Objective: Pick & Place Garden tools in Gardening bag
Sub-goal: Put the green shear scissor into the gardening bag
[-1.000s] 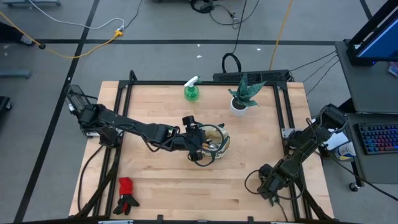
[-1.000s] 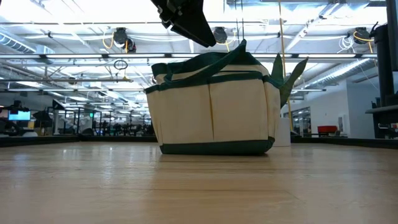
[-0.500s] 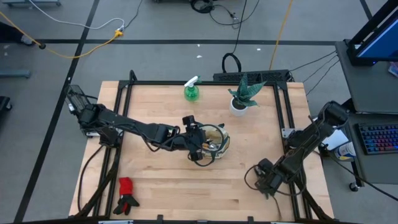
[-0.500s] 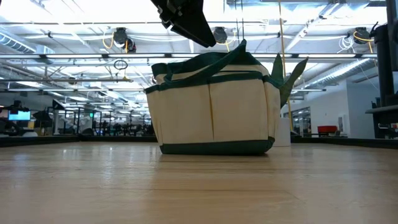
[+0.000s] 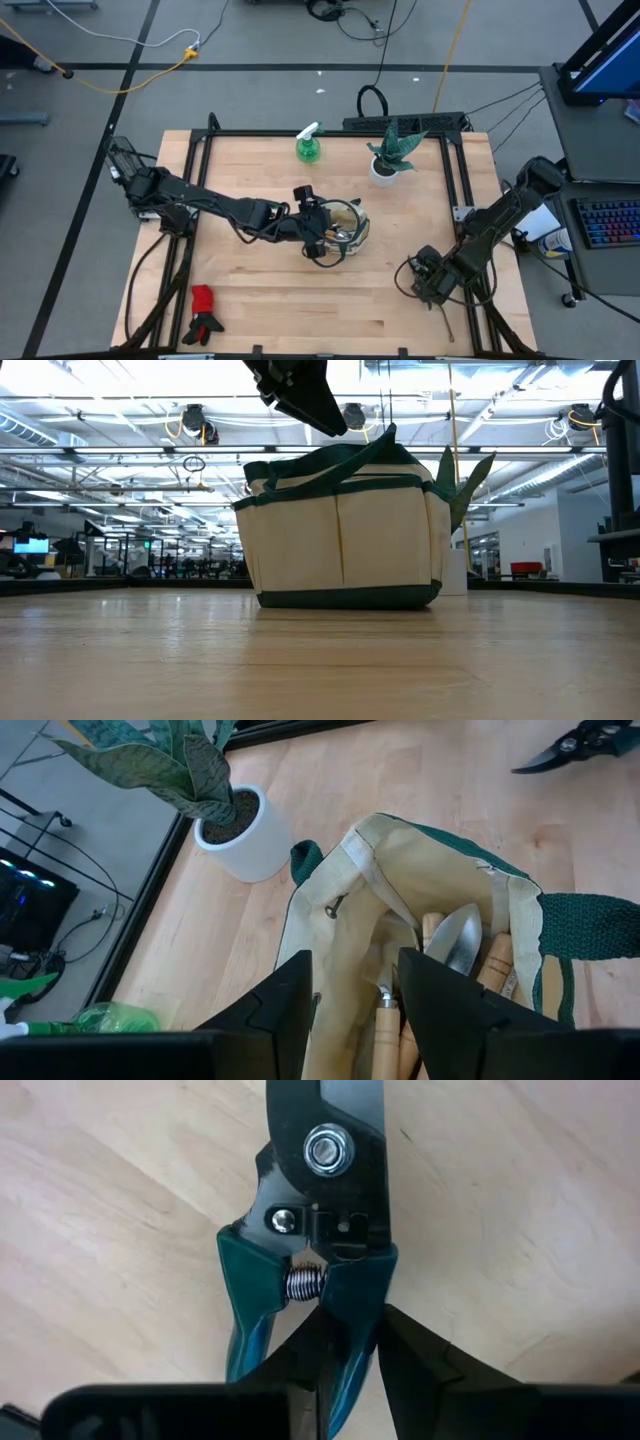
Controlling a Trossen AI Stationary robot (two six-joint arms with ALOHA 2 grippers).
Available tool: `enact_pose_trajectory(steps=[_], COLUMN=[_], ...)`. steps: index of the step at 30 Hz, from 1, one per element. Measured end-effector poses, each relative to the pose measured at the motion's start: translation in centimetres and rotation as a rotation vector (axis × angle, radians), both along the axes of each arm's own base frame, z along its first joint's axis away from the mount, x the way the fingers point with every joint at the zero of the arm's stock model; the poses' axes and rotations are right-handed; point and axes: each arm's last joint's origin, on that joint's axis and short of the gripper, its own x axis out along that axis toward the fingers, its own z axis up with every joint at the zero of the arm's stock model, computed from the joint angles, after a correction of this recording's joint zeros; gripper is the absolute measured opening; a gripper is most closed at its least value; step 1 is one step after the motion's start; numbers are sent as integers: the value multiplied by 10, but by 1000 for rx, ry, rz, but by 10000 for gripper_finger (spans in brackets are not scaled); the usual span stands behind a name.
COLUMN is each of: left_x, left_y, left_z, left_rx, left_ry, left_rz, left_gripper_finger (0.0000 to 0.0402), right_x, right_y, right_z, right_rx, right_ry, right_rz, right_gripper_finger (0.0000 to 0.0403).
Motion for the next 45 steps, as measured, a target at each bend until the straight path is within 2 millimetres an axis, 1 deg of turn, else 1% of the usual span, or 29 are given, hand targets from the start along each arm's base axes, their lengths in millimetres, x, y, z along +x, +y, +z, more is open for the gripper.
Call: enact_pose_trajectory(steps=[10, 21, 27, 36, 45], left_x=[0, 0, 0, 0, -1], left_y=[0, 0, 0, 0, 0], left_z=[0, 0, 0, 0, 0], left_rx=[1, -1, -3, -3, -3], left_ry=[1, 0, -1, 4, 5], left_rz=[0, 1, 3, 3, 3], left_gripper_finger=[157, 157, 157, 157, 157], right_x=[8, 16, 18, 21, 24], right_y=[-11, -25, -37, -59, -75], right_z=[3, 7, 17, 35, 47], right_rx=[-6, -83, -155, -325, -445], right_ry=[-25, -105, -187, -355, -439], right_rz=[90, 186, 241, 328, 403], right_gripper_finger=[55, 55, 55, 55, 59])
